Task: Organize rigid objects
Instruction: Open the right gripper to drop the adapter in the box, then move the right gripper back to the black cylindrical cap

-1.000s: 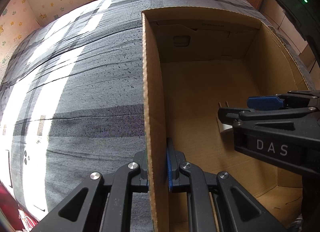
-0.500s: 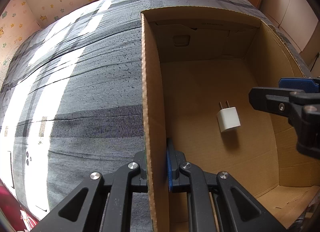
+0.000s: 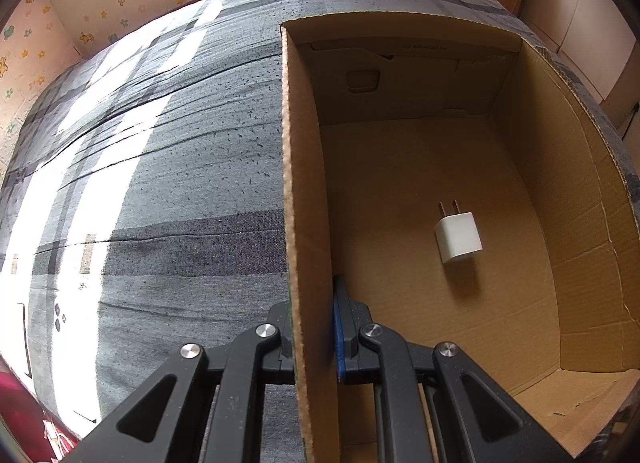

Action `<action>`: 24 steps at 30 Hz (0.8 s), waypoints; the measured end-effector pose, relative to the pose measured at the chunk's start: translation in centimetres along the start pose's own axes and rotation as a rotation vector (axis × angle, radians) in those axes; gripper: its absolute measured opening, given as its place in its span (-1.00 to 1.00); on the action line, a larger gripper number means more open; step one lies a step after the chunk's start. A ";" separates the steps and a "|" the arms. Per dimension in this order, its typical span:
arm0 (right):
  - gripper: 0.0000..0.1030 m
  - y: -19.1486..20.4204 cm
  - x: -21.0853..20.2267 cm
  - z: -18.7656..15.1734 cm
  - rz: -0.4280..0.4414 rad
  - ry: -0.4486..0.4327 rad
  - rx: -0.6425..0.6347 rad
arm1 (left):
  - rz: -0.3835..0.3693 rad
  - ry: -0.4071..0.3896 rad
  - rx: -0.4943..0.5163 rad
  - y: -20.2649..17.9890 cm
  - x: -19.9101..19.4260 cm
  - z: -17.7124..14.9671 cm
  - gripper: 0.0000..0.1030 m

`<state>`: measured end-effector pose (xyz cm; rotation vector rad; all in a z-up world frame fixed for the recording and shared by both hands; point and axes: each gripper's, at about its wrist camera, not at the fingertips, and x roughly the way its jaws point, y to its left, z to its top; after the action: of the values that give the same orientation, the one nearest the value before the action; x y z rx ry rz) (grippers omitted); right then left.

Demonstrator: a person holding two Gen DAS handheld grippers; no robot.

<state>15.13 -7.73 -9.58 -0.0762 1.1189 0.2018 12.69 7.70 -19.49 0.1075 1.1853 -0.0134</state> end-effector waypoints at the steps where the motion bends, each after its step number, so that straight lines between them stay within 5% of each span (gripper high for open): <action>1: 0.99 -0.4 -0.4 0.0 -0.004 -0.004 0.003 | 0.000 0.000 0.000 0.0 0.0 0.0 -0.76; 12: 1.00 -7.6 -3.4 -1.5 -0.069 -0.038 0.087 | -0.002 0.001 -0.001 0.1 0.0 0.1 -0.77; 24: 1.00 -18.0 -1.2 -4.9 -0.182 0.010 0.247 | -0.002 0.001 -0.001 0.2 0.0 0.1 -0.77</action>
<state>13.88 -26.31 -11.35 0.0413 1.1328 -0.1000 12.84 7.90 -19.44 0.1056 1.1868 -0.0148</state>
